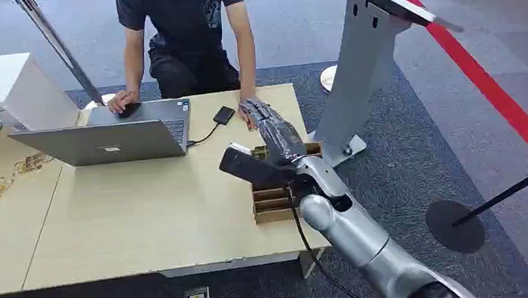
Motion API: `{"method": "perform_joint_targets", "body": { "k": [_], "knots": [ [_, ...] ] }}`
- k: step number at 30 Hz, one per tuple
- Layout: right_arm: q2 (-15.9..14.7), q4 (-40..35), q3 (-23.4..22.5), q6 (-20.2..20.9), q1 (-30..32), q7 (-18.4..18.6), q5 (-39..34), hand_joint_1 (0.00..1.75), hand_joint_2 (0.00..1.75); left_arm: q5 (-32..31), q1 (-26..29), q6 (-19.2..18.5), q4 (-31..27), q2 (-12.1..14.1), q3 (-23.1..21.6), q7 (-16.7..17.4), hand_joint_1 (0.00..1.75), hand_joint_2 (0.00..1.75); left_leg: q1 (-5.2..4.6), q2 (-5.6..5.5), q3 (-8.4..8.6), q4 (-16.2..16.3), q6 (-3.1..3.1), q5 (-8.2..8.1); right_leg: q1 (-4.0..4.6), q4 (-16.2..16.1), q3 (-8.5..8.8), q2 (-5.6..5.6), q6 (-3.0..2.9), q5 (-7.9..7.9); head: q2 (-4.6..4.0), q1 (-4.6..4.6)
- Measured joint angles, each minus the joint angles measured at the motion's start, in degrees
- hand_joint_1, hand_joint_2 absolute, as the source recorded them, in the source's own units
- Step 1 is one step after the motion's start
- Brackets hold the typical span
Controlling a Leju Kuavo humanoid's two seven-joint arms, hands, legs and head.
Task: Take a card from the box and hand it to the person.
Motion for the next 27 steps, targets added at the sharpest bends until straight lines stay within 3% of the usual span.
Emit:
{"method": "perform_joint_targets", "body": {
  "k": [2,4,5,8,9,12,14,15,17,27],
  "knots": [
    [1.20,1.70,1.14,0.00,-1.07,-0.02,0.44,0.00,1.75,0.55,-0.01,1.27,0.00,-0.26,0.13,0.46,0.00,0.00,0.00,0.00,0.00,0.00,0.00,0.00,0.00,0.00,0.00,0.00,0.00,0.00,0.00,0.00],
    [2.66,3.87,2.36,-0.09,-2.29,-0.04,0.74,0.10,1.75,1.07,-0.04,2.55,0.00,-0.63,0.46,0.70,0.00,0.00,0.00,0.00,0.00,0.00,0.00,0.00,0.00,0.01,-0.01,0.00,0.00,0.00,0.00,0.00],
    [3.34,4.79,2.82,-0.24,-2.69,-0.04,0.94,0.26,1.75,1.09,-0.04,3.08,0.00,-0.79,0.52,0.70,0.00,0.00,0.00,-0.01,-0.01,0.00,0.00,0.00,0.00,0.00,-0.01,0.00,0.00,0.00,0.00,0.02],
    [5.29,7.63,4.37,-0.61,-3.91,-0.02,1.97,0.96,1.75,1.51,-0.04,4.74,0.00,-1.29,0.94,1.11,0.00,0.00,0.00,-0.01,0.00,0.00,0.00,0.00,0.00,0.00,-0.01,0.00,0.00,0.00,0.00,0.00],
    [5.79,8.57,4.83,-0.66,-4.28,-0.02,2.05,1.05,1.75,1.57,-0.04,5.39,0.00,-1.42,1.01,1.26,0.00,0.00,0.00,0.00,-0.01,0.00,0.00,0.00,0.00,0.00,-0.01,0.00,0.00,0.00,0.00,0.04],
    [7.13,11.13,6.08,-0.68,-5.10,0.09,2.40,0.93,1.75,1.62,-0.05,7.10,0.00,-1.88,1.22,1.68,0.00,0.00,0.00,0.00,0.00,0.00,0.00,0.00,0.00,-0.01,-0.01,0.00,0.00,0.00,0.00,0.02],
    [7.92,12.46,6.78,-0.68,-5.31,0.13,2.49,0.98,1.75,1.59,-0.05,8.22,0.00,-2.21,1.29,1.86,0.00,0.00,0.00,-0.01,-0.01,0.00,0.00,0.00,0.00,-0.01,-0.01,0.00,0.00,0.00,0.00,0.02],
    [8.24,13.14,7.04,-0.68,-5.45,0.24,2.53,1.10,1.75,1.59,-0.04,8.72,0.00,-2.32,1.31,1.99,0.00,0.00,0.00,0.00,0.00,0.00,0.00,0.00,0.00,-0.01,-0.01,0.00,0.00,0.00,0.00,0.00],
    [8.83,14.51,7.76,-0.68,-5.78,0.70,2.56,1.10,1.75,1.53,-0.06,9.64,0.00,-2.58,1.31,2.21,0.00,0.00,0.00,0.00,0.00,0.00,0.00,0.00,0.00,-0.01,-0.01,0.00,0.00,0.00,0.00,0.02],
    [10.01,19.04,9.09,-3.00,-6.94,3.28,2.53,0.79,1.75,0.90,-0.05,12.76,-0.02,-3.45,1.25,2.88,0.00,0.00,0.00,0.01,0.01,0.00,0.00,0.00,0.00,-0.02,-0.02,0.00,0.00,0.00,0.00,0.02]
  ]
}}
